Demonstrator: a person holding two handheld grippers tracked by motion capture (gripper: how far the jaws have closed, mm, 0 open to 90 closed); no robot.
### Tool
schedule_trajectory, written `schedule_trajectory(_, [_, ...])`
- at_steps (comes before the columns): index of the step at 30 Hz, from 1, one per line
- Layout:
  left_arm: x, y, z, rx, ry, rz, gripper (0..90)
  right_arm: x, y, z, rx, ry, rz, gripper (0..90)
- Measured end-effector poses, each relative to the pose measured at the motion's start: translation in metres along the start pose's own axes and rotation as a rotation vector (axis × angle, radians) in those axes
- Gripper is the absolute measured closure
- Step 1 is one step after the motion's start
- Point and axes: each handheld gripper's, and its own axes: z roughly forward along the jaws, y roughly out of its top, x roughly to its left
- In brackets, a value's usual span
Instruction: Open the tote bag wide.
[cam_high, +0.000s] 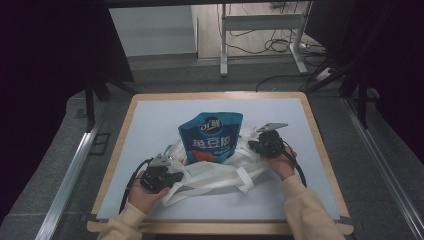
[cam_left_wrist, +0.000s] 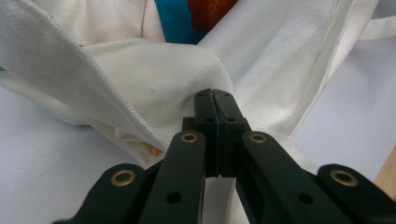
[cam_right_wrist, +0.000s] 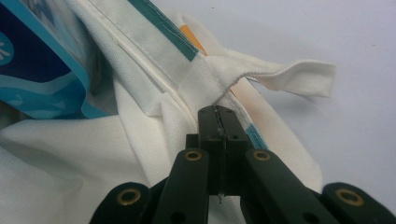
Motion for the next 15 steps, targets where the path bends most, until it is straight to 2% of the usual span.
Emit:
schedule_trajectory(3, [0.000,0.000,-0.001,-0.006,-0.002,-0.003,89.5,0.001,0.000,-0.002,-0.009,0.003,0.001,89.0])
schedule_trajectory(6, [0.001,0.002,-0.002,-0.021,-0.004,-0.004,89.5,0.003,-0.002,-0.007,-0.040,0.009,-0.015,89.0])
schedule_trajectory(9, [0.001,0.003,-0.005,-0.043,-0.005,-0.002,89.4,0.004,-0.002,-0.012,-0.064,0.021,-0.009,88.9])
schedule_trajectory(11, [0.000,0.005,-0.012,-0.080,-0.008,0.001,89.0,0.005,-0.001,-0.020,-0.103,0.037,-0.007,88.9])
schedule_trajectory(12, [0.000,0.005,-0.012,-0.080,-0.008,0.001,88.7,0.007,0.000,-0.024,-0.121,0.041,-0.004,89.0])
schedule_trajectory(13, [0.000,0.006,-0.019,-0.113,-0.005,-0.002,88.3,0.008,0.000,-0.028,-0.133,0.040,-0.009,89.0])
schedule_trajectory(14, [0.000,0.006,-0.019,-0.113,-0.005,-0.002,88.1,0.008,0.000,-0.028,-0.133,0.040,-0.009,89.0])
schedule_trajectory(15, [0.001,0.007,-0.023,-0.133,-0.003,0.000,88.0,0.010,0.000,-0.036,-0.158,0.053,-0.007,88.9])
